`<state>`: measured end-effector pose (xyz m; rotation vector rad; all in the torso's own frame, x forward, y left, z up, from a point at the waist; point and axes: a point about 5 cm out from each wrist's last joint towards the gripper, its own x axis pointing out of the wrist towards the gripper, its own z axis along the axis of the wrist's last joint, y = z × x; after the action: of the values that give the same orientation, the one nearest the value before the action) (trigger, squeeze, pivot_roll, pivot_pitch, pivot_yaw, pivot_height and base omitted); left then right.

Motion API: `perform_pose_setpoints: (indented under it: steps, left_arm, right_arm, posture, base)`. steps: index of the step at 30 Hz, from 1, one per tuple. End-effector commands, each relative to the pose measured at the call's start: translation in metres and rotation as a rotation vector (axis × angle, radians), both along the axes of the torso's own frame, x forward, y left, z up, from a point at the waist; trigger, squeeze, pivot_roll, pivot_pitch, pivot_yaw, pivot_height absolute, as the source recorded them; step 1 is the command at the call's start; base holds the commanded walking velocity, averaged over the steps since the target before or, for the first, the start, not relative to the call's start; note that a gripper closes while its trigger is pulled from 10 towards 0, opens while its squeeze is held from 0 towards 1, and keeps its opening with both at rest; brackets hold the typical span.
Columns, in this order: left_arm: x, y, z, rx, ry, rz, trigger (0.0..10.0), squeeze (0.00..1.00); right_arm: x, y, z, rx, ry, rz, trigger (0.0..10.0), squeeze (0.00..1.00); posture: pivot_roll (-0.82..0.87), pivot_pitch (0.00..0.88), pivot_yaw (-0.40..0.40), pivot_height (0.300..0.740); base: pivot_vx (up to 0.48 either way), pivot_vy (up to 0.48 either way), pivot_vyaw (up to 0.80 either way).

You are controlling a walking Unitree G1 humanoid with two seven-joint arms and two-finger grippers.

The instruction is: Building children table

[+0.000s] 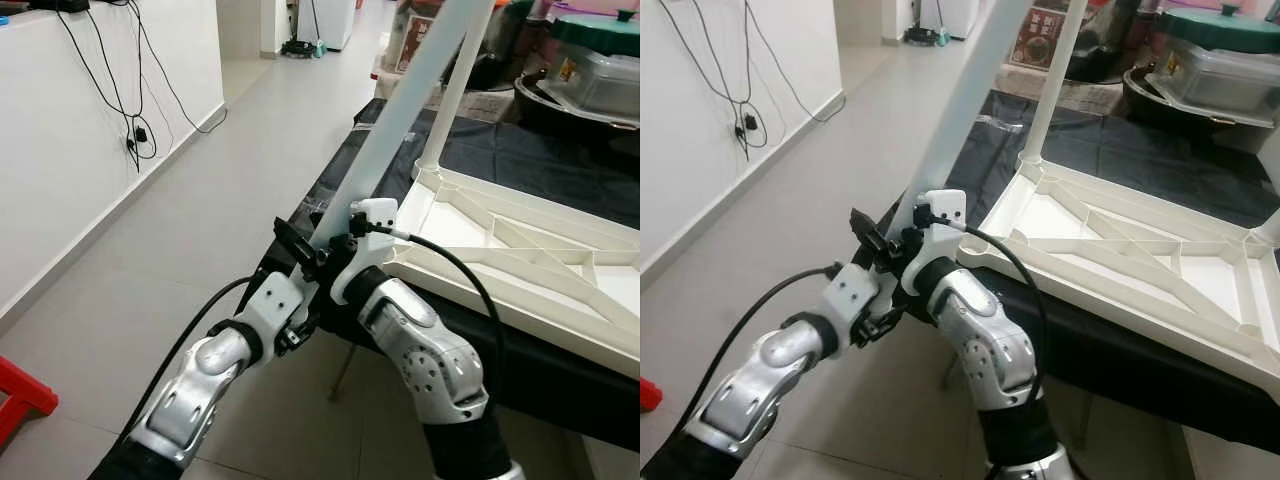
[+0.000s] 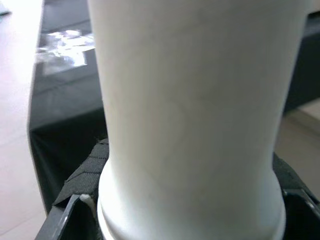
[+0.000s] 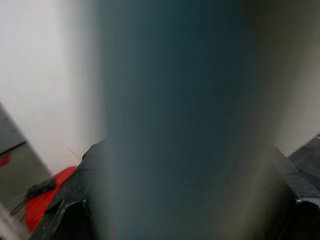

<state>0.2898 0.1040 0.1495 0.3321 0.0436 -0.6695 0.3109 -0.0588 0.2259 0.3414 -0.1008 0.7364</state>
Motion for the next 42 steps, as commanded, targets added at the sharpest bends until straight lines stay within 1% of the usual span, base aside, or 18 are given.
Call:
perform_pose_setpoints:
  steps: [1,2,3,7,9,11,12,14,22,29,33,34,35,36,42]
  left_arm:
    - [-0.008,0.000,0.002,-0.020,0.023,-0.061,10.0,0.00]
    - [-0.018,0.010,-0.001,-0.030,0.082,-0.124,10.0,0.00]
    - [-0.023,0.013,-0.002,-0.035,0.103,-0.145,10.0,0.00]
    - [-0.027,0.016,-0.002,-0.045,0.123,-0.162,10.0,0.00]
    - [-0.038,0.020,-0.003,-0.094,0.207,-0.220,10.0,0.00]
    - [-0.046,0.021,-0.003,-0.113,0.243,-0.256,10.0,0.00]
    - [-0.046,0.021,-0.003,-0.113,0.243,-0.256,10.0,0.00]
    - [-0.049,0.022,-0.004,-0.115,0.255,-0.263,10.0,0.00]
    - [-0.054,0.022,-0.005,-0.135,0.285,-0.281,10.0,0.00]
    - [-0.062,0.021,-0.005,-0.142,0.329,-0.326,10.0,0.00]
    - [-0.063,0.021,-0.005,-0.144,0.335,-0.330,10.0,0.00]
    - [-0.064,0.021,-0.005,-0.149,0.343,-0.335,10.0,0.00]
    - [-0.064,0.021,-0.005,-0.149,0.343,-0.335,10.0,0.00]
    - [-0.065,0.020,-0.005,-0.153,0.350,-0.339,10.0,0.00]
    - [-0.068,0.021,-0.006,-0.154,0.369,-0.349,10.0,0.00]
  right_arm:
    - [0.001,-0.001,0.002,0.025,-0.002,0.053,10.0,0.00]
    - [0.002,-0.003,0.002,0.035,-0.006,0.137,10.0,0.00]
    - [0.001,-0.003,0.002,0.037,-0.009,0.173,10.0,0.00]
    - [0.000,-0.003,0.002,0.031,-0.021,0.209,10.0,0.00]
    - [-0.006,-0.001,0.001,0.013,-0.033,0.327,10.0,0.00]
    - [-0.012,0.000,0.000,-0.003,-0.034,0.412,10.0,0.00]
    - [-0.012,0.000,0.000,-0.003,-0.034,0.412,10.0,0.00]
    - [-0.016,0.001,-0.002,-0.019,-0.029,0.454,10.0,0.00]
    - [-0.019,0.002,-0.004,-0.029,-0.030,0.492,10.0,0.00]
    - [-0.025,0.003,-0.009,-0.056,-0.024,0.562,10.0,0.00]
    - [-0.027,0.003,-0.010,-0.061,-0.022,0.577,10.0,0.00]
    - [-0.030,0.004,-0.011,-0.064,-0.017,0.599,6.1,0.00]
    - [-0.030,0.004,-0.011,-0.064,-0.017,0.599,6.1,0.00]
    - [-0.032,0.005,-0.013,-0.066,-0.010,0.621,0.0,0.00]
    - [-0.037,0.007,-0.015,-0.070,0.001,0.655,0.0,0.00]
  posture:
    - [0.21,0.084,-0.096,0.740]
    - [0.21,0.084,-0.096,0.740]
    - [0.22,0.083,-0.094,0.740]
    - [0.22,0.083,-0.094,0.740]
    - [0.22,0.082,-0.094,0.740]
    - [0.22,0.082,-0.094,0.740]
    - [0.22,0.082,-0.094,0.740]
    - [0.22,0.082,-0.095,0.740]
    - [0.22,0.080,-0.092,0.740]
    - [0.22,0.076,-0.088,0.740]
    - [0.22,0.075,-0.087,0.740]
    - [0.22,0.076,-0.089,0.740]
    - [0.22,0.076,-0.089,0.740]
    - [0.22,0.076,-0.089,0.740]
    - [0.22,0.079,-0.089,0.740]
  base:
    - [0.000,0.000,0.00]
    - [0.000,0.000,0.00]
    - [0.000,0.000,0.00]
    - [0.000,0.000,0.00]
    - [0.000,0.000,0.00]
    - [0.000,0.000,0.00]
    - [0.000,0.000,0.00]
    - [0.000,0.000,0.00]
    - [0.000,0.000,0.00]
    - [0.000,0.000,0.00]
    - [0.000,0.000,0.00]
    - [0.000,0.000,0.00]
    - [0.000,0.000,0.00]
    - [0.000,0.000,0.00]
    - [0.000,0.000,0.00]
